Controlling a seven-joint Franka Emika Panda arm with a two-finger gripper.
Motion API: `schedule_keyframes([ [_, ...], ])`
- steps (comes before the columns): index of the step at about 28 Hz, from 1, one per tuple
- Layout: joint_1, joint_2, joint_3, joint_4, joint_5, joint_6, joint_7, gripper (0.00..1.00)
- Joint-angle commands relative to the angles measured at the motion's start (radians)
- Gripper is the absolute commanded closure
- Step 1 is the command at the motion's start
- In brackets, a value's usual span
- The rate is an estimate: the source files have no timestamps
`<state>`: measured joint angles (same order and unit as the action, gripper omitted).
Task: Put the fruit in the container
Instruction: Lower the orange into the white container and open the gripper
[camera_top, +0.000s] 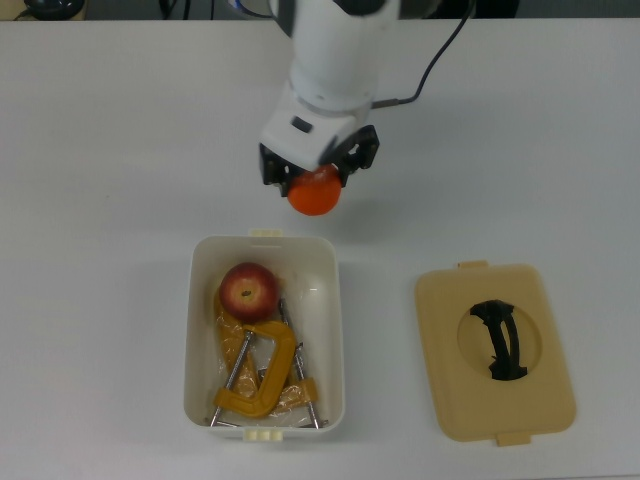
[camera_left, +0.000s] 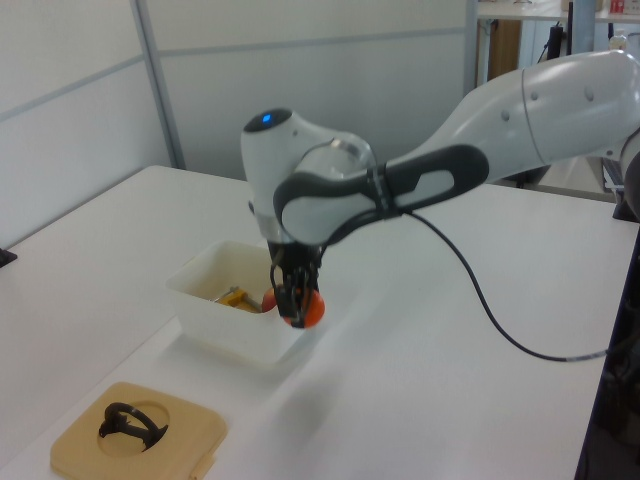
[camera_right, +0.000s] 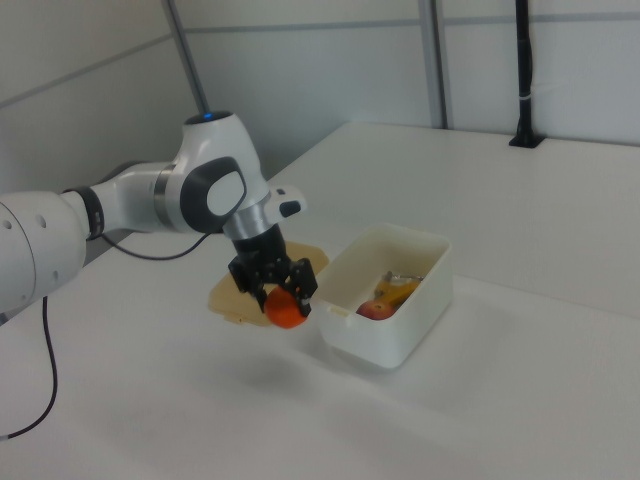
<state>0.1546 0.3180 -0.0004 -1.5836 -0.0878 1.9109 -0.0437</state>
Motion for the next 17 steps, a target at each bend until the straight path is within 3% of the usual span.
schedule_keyframes([
  [1, -0.058, 0.010, -0.001, 0.056, 0.065, 0.040, 0.008, 0.95],
  [5, -0.069, 0.024, -0.015, 0.054, 0.068, 0.211, 0.048, 0.95],
  [10, -0.072, 0.056, -0.024, 0.054, 0.065, 0.280, 0.073, 0.93],
  [11, -0.072, 0.062, -0.030, 0.054, 0.059, 0.281, 0.071, 0.75],
  [12, -0.072, 0.064, -0.033, 0.054, 0.056, 0.281, 0.071, 0.49],
  [13, -0.072, 0.064, -0.035, 0.054, 0.056, 0.281, 0.071, 0.15],
  [14, -0.072, 0.064, -0.036, 0.054, 0.054, 0.281, 0.070, 0.00],
  [17, -0.073, 0.064, -0.036, 0.054, 0.043, 0.275, 0.065, 0.00],
])
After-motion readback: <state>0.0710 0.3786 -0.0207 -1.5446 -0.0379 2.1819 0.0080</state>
